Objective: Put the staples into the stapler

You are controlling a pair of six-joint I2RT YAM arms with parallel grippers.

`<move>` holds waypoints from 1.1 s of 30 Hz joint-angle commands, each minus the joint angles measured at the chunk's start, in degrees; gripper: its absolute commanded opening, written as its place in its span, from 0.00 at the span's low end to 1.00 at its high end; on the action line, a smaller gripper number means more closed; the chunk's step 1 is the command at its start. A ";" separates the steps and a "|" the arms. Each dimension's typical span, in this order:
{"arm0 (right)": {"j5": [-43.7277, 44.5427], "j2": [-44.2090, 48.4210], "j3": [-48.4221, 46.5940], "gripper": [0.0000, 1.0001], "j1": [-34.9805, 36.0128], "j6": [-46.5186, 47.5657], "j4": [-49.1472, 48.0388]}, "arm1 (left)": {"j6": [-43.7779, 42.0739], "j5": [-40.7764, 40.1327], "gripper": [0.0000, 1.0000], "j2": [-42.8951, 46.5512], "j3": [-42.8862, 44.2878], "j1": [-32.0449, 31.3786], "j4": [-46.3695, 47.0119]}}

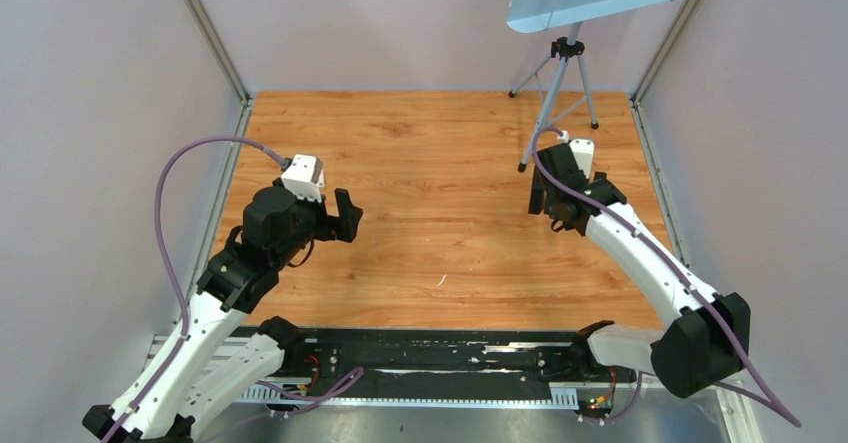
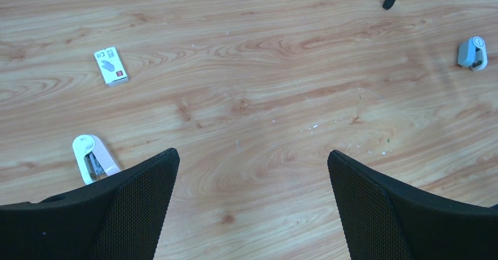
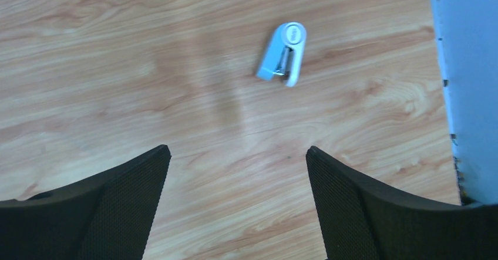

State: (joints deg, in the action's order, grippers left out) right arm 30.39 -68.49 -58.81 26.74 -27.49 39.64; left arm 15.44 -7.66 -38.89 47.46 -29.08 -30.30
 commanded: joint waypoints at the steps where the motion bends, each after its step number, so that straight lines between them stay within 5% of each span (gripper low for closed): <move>1: -3.60 -2.49 -1.92 0.87 -7.93 5.51 -0.86 | -0.81 0.32 1.00 1.89 -0.97 -0.36 -0.20; 4: -6.78 -4.59 -1.78 0.79 -12.81 6.84 -3.66 | -0.85 1.07 1.00 2.78 -0.92 -0.34 -0.06; 33: -22.82 -23.02 4.76 0.68 -31.07 12.48 -18.04 | -0.77 -0.76 1.00 4.02 -1.67 -0.34 -0.38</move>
State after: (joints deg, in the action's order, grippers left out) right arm 10.11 -89.84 -55.11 -2.92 -15.53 23.05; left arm 15.18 -7.77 -34.61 46.37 -29.08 -30.39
